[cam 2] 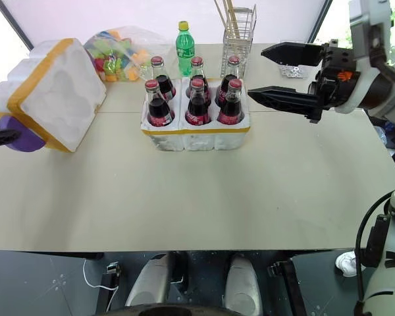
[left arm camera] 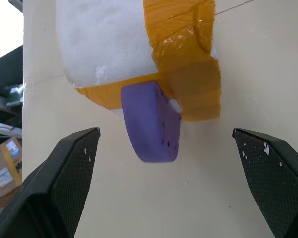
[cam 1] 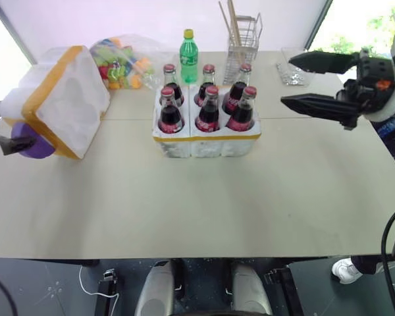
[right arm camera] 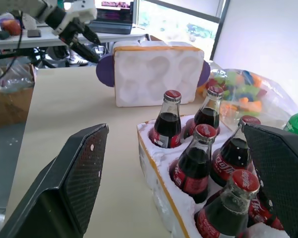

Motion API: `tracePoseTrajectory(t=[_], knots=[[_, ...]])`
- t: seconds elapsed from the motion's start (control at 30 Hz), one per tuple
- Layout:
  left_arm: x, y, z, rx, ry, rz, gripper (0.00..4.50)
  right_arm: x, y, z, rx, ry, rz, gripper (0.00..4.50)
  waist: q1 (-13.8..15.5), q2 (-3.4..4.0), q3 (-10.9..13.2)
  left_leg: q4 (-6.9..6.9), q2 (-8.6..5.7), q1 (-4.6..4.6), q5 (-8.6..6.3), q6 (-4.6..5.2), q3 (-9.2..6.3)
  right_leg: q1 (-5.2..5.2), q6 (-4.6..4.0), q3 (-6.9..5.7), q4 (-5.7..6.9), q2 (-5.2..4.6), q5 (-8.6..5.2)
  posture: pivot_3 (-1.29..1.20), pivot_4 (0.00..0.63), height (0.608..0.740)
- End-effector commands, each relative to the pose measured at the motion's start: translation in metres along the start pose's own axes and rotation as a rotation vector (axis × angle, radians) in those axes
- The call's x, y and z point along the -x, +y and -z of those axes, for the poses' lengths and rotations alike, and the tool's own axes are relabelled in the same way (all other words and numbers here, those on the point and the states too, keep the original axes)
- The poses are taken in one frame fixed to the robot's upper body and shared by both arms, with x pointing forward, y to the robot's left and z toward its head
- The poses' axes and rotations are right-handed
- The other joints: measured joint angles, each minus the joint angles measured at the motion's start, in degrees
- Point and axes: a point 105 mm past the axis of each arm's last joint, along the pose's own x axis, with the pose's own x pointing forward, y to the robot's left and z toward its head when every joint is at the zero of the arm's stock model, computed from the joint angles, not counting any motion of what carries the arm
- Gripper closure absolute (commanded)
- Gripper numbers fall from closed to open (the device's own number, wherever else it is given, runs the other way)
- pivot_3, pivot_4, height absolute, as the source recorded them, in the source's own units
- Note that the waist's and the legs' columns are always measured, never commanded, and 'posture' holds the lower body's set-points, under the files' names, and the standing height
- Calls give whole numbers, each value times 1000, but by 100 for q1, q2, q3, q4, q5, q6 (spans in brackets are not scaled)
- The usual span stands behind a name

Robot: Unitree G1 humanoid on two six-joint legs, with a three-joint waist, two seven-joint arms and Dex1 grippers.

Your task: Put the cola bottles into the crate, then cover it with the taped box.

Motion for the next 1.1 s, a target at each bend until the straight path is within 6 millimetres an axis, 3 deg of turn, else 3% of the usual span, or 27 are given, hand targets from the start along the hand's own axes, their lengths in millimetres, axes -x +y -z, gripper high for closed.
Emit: tracePoseTrajectory(t=[0.03,0.27,0.53,0.63,0.8,0.97,1.1], knots=[[-11,16,-8,49,-13,-43,0,-1,5,-4,29,-19,11,93,2,-5,1,0,-2,-1,2,4,10,-2,0,-1,-1,5,0,0,150,736],[-44,22,-3,115,47,-25,0,1,4,-3,23,-38,71,93,-4,-15,-2,4,-6,2,13,4,24,-4,0,-1,18,3,-1,0,150,736],[-65,16,0,107,103,15,0,4,5,-2,16,-56,109,93,10,-36,-5,11,-4,0,13,5,19,-2,0,-1,21,1,-1,0,150,736],[-70,15,-3,98,100,27,793,1,8,0,8,-59,107,0,2,-45,-9,13,-4,0,13,7,17,-1,0,-2,22,1,-1,0,150,736],[-72,14,-6,78,97,30,3190,-1,12,5,7,-42,93,0,11,-46,-9,14,-4,-1,14,8,15,-1,0,-2,24,1,-1,0,150,736],[-71,21,-5,41,94,-7,3190,3,12,10,-31,-17,88,0,0,-47,-10,15,-3,0,13,9,12,1,0,-2,25,1,-1,0,150,736],[-66,34,-22,-149,-9,-121,3190,7,3,16,4,30,129,0,-2,-48,-10,15,-3,1,13,9,13,0,0,-2,26,1,-1,0,150,736]])
